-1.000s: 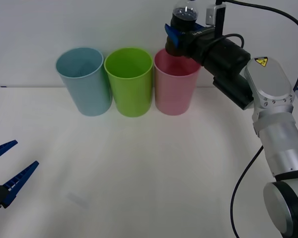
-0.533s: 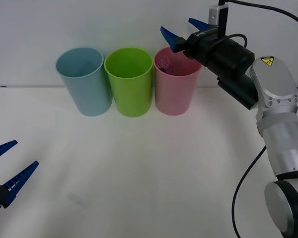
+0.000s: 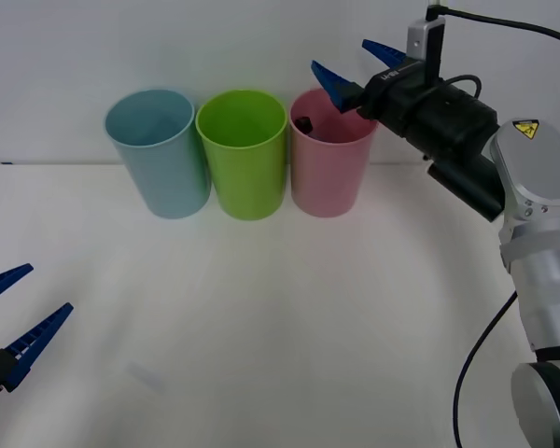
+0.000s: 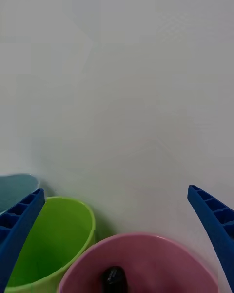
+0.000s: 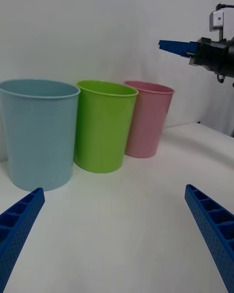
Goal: Grasp the object on the table and drop it into the matching bin: aluminum can to the light blue bin, PET bottle to the pink bin.
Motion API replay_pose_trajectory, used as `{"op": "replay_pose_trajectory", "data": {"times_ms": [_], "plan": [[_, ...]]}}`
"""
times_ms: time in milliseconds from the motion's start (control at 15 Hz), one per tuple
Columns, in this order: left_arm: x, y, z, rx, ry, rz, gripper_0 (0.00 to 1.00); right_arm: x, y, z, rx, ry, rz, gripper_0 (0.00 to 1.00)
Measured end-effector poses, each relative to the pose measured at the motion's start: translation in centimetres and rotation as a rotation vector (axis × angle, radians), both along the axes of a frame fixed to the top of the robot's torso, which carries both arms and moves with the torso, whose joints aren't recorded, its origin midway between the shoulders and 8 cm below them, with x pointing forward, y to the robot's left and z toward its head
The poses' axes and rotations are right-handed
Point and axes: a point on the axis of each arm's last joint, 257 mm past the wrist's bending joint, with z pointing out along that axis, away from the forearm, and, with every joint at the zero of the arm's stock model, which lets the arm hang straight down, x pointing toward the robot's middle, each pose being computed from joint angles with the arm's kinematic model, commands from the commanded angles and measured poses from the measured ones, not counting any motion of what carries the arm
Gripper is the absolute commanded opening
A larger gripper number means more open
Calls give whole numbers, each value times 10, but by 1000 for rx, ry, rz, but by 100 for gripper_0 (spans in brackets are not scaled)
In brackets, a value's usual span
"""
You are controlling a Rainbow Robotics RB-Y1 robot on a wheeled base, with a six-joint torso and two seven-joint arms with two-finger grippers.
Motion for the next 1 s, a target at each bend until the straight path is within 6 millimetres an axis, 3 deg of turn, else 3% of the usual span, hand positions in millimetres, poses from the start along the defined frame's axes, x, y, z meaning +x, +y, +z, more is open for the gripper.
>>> {"op": "replay_pose_trajectory", "data": {"times_ms": [1000], "plan": [[0,0,0,0,0,0,100,-108,-58,-58,-101,20,82,100]]}}
